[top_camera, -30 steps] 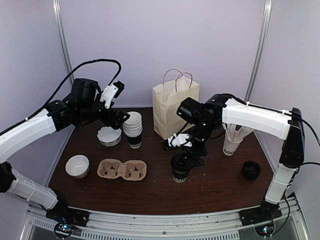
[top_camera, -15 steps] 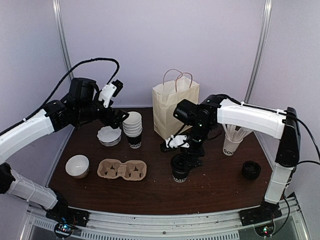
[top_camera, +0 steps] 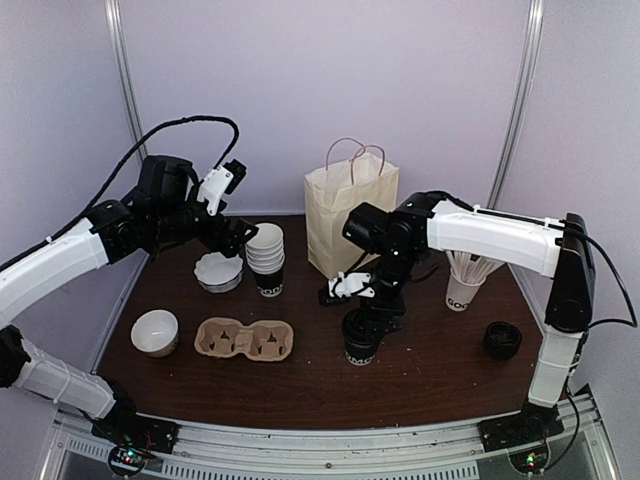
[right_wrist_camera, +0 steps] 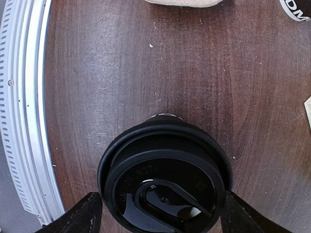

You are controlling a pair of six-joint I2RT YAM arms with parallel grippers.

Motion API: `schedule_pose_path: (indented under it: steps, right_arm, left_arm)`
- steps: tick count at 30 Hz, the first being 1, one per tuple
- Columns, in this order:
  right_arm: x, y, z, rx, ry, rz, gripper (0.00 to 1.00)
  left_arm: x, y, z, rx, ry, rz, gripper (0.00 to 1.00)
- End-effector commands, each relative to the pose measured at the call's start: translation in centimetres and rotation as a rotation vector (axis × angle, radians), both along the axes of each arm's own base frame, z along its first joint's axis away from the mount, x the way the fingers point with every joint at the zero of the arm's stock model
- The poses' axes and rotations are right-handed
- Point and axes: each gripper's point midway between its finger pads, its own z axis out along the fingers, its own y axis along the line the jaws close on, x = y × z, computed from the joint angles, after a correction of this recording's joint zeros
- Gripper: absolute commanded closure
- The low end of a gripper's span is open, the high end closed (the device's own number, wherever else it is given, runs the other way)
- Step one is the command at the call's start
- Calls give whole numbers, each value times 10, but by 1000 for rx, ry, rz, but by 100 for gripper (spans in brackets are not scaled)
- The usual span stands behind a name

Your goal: Pack the takeout coffee

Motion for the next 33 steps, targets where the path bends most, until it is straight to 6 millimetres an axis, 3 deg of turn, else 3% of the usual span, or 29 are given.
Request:
schedule_pose_path:
  steps: [1,6,14,18,22,26,33]
  right_arm:
    - [7,5,4,-5,-29,-19,15]
    - [11,3,7,-11,-58,-33,23]
    - [10,-2,-1,-42,-68,-29,17]
    - [12,0,-3,-45,-75,-41,22]
    - [16,0,6,-32,-100,-58,31]
    - [15,-6,22,-18,-128,-67,32]
    - [24,-39,48,25,-166,-157,34]
  left_arm:
    - [3,0,15,-39,-36,3,3]
    - [4,-1,13,-36,-32,3,2]
    - [4,-2,10,-31,-22,-1,2]
    - [5,-2,9,-29,-20,-2,2]
    - [5,-3,8,-27,-18,-2,2]
    - [5,-2,7,-22,-17,0,2]
    - [7,-3,4,-16,-9,0,2]
